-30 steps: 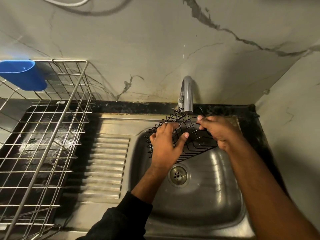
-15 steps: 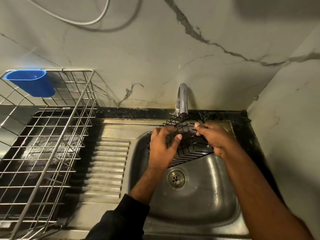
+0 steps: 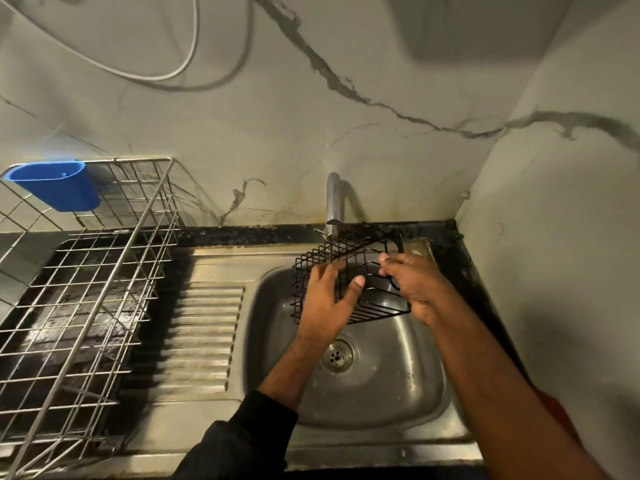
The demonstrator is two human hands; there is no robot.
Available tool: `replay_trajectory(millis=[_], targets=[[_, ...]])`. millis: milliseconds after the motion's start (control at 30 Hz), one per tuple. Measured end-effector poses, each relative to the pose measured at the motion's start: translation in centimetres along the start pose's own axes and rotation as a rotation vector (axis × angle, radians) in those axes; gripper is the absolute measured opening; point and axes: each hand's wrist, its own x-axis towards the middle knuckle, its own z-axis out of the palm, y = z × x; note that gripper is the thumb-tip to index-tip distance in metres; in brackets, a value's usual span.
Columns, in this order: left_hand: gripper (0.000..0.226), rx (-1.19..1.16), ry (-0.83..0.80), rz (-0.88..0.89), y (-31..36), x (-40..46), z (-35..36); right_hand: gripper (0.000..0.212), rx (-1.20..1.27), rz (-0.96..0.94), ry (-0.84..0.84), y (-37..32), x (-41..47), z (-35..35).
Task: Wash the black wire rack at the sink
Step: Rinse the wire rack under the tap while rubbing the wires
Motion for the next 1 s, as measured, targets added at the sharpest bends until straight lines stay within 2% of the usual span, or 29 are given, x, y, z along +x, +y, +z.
replay_trajectory(millis=[167, 233, 333, 367, 467, 600, 700, 800, 900, 1000], targets=[[0.041, -0.023, -0.057, -0.159, -0.1, 0.4, 0.4, 0.014, -0.095, -0.048, -0.014, 0.5, -0.7, 0.0], [0.055, -0.14, -0.118, -0.223, 0.5, 0.3, 0.1, 0.015, -0.175, -0.117, -0.009, 0.4, -0.7, 0.1], [0.099, -0.311, -0.109, -0.354, 0.0, -0.1, 0.2, 0.016, -0.322, -0.192, 0.007, 0.2, -0.5, 0.9], [0.103, -0.371, -0.093, -0.418, -0.8, -0.1, 0.5, 0.016, -0.378, -0.22, 0.007, 0.3, -0.4, 1.3], [0.096, -0.535, -0.056, -0.553, -1.7, -0.2, 0.3, 0.018, -0.566, -0.319, 0.005, 0.4, -0.5, 2.4], [0.08, -0.62, 0.001, -0.583, -2.0, -0.2, -1.3, 0.015, -0.679, -0.397, 0.055, 0.5, 0.4, 3.5], [0.085, -0.68, 0.004, -0.618, -3.0, 0.2, -1.7, 0.018, -0.697, -0.458, 0.138, 0.4, 1.4, 4.1], [0.085, -0.744, 0.076, -0.636, -3.9, 0.4, -1.9, 0.024, -0.727, -0.534, 0.208, 0.7, 2.4, 4.8], [0.09, -0.785, 0.124, -0.649, -4.6, 0.9, -1.8, 0.032, -0.652, -0.463, 0.162, 1.2, 3.7, 5.3], [0.058, -0.761, 0.129, -0.649, -5.2, 1.4, -1.9, 0.034, -0.598, -0.396, 0.062, 1.3, 4.8, 5.9]])
